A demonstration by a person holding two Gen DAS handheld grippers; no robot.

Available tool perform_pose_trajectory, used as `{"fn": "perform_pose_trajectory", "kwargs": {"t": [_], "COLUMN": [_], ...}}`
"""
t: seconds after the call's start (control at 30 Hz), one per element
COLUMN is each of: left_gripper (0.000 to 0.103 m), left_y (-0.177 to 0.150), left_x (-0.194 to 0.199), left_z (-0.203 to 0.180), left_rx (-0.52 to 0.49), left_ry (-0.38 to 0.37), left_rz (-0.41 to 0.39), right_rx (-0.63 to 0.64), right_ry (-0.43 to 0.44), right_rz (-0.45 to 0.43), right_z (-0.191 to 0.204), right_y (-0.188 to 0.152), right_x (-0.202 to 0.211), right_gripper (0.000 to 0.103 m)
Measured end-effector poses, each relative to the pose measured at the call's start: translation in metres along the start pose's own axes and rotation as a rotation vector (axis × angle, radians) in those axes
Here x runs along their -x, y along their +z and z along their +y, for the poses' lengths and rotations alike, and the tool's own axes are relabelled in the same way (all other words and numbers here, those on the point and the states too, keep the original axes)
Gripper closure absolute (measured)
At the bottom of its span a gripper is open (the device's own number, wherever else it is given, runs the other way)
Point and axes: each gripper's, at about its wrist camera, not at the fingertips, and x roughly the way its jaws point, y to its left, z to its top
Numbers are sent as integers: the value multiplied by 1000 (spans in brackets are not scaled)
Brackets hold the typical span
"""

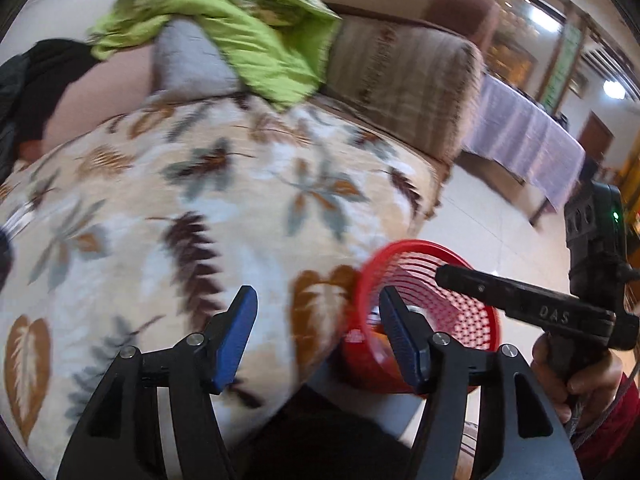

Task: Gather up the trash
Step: 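Move both tools back to the trash on the blanket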

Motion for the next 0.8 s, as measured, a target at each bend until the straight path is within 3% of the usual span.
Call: {"fn": "perform_pose_trajectory", "kwargs": {"t": [0.3, 0.5, 0.7, 0.8], "left_gripper": [41, 35, 28, 27], "left_y": [-10, -17, -13, -7], "left_x": [51, 82, 85, 71], "left_z": [110, 199, 297, 337], "left_rx": [169, 260, 287, 294], "left_ry": [161, 338, 550, 584], "left_rz": [-85, -129, -111, -79], "right_rx": [173, 260, 302, 309], "right_ry": [96, 141, 160, 157], "right_rz": [78, 121, 159, 170], "right_z": [97, 152, 178, 182], "right_y": [0, -2, 1, 5], "right_x": [-51, -82, -112, -124], "right_gripper": [63, 60, 59, 59]}}
